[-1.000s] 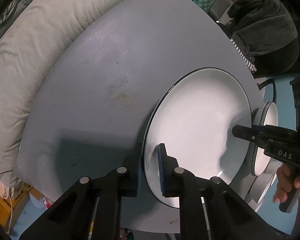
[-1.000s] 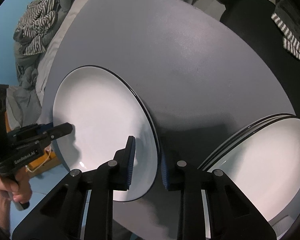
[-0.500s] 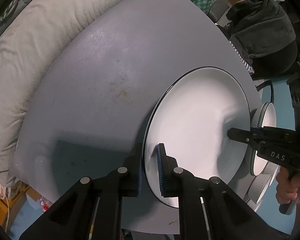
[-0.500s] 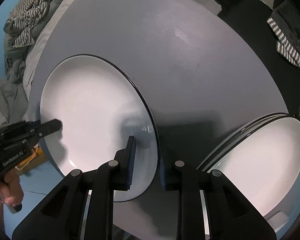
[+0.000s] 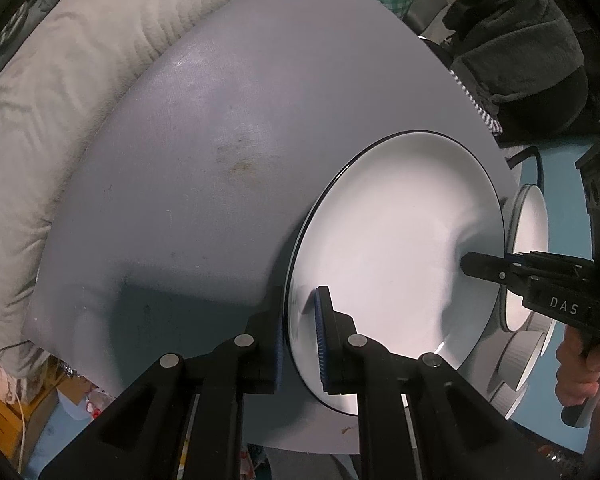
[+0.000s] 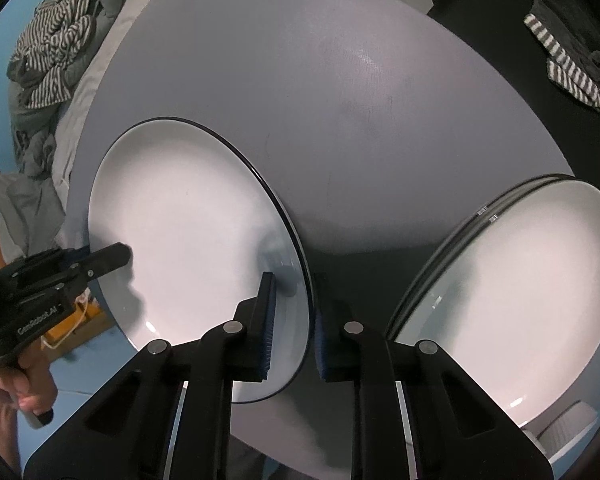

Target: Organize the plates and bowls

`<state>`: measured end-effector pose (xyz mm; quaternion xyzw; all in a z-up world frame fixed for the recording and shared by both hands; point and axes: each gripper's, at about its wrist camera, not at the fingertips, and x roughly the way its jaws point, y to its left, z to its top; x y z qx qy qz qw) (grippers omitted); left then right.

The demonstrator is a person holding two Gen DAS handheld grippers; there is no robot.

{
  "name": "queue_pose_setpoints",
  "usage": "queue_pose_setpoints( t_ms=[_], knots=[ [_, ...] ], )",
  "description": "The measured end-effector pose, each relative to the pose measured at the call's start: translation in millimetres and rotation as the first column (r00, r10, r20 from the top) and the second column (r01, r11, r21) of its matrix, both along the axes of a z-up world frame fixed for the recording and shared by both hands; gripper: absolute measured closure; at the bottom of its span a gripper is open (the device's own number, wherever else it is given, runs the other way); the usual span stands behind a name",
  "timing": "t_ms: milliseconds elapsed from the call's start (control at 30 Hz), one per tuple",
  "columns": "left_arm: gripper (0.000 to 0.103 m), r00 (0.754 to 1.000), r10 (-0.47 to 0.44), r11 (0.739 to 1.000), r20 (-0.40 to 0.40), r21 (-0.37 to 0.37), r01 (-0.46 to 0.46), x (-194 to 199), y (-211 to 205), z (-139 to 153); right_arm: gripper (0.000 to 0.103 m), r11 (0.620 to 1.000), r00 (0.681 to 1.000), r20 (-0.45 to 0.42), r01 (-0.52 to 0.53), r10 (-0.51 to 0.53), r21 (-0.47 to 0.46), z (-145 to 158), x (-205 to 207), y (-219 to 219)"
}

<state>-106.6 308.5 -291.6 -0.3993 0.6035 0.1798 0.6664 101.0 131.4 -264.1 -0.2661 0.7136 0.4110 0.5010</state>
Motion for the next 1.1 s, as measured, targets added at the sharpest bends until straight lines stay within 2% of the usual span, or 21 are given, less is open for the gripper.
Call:
queue_pose_setpoints(
  t_ms=[567,1100],
  knots=[
    [0.089,0.99,-0.133,0.99,0.038,0.056,0.131,44,-24,43,0.087,0.993,0.994,0.024,0.106,-0.107,0.051,35,19,-30],
    [0.089,0.955,-0.294,0.955,0.043,0.061,0.291,122,-77,48,0.086,0.958,0.958,0.047,0.279,-0.282,0.061,50,71,-103]
  ],
)
